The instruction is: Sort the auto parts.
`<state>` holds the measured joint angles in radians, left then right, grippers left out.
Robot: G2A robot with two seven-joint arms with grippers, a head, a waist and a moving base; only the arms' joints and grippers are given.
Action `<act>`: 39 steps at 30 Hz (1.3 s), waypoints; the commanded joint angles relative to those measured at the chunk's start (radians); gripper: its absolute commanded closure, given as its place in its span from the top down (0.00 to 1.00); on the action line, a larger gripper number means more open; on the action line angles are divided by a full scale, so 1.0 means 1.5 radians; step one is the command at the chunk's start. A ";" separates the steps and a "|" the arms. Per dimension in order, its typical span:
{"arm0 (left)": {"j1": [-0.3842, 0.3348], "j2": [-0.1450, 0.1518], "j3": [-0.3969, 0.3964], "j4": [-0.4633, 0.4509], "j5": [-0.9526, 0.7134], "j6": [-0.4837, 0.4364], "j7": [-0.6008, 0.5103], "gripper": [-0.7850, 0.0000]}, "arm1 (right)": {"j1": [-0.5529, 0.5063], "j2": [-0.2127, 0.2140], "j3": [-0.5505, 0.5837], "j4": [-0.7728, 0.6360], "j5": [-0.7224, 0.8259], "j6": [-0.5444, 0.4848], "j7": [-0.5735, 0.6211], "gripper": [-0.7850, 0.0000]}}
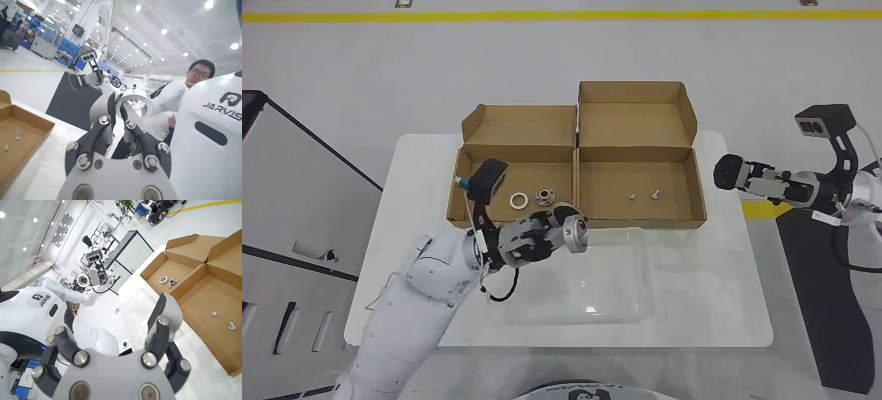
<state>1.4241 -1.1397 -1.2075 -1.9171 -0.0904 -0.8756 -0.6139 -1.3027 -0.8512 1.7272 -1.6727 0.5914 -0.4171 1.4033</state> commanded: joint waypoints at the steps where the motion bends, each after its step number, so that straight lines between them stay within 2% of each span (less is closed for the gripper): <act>1: -0.001 0.003 -0.007 0.007 -0.009 -0.021 -0.015 0.00 | 0.000 0.000 0.000 0.000 0.000 0.000 0.000 1.00; 9: 0.012 0.013 -0.024 0.016 -0.096 -0.091 -0.014 0.00 | 0.000 0.000 0.000 0.000 0.000 0.000 0.000 1.00; 18: 0.022 0.013 -0.034 -0.030 -0.178 -0.091 -0.001 0.00 | 0.000 0.000 0.000 0.000 0.000 0.000 0.000 1.00; 23: 0.025 0.012 -0.048 -0.043 -0.210 -0.091 -0.025 0.00 | 0.000 0.000 0.000 0.000 0.000 0.000 0.000 1.00; 32: 0.055 0.003 -0.086 -0.086 -0.281 -0.091 -0.058 0.00 | 0.000 0.000 0.000 0.000 0.000 0.000 0.000 1.00; 39: 0.071 -0.013 -0.116 -0.107 -0.368 -0.091 -0.111 0.00 | 0.000 0.000 0.000 0.000 0.000 0.000 0.000 1.00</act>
<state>1.5283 -1.1556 -1.3753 -2.0751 -0.6250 -1.0123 -0.7635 -1.3027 -0.8512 1.7272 -1.6727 0.5914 -0.4171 1.4033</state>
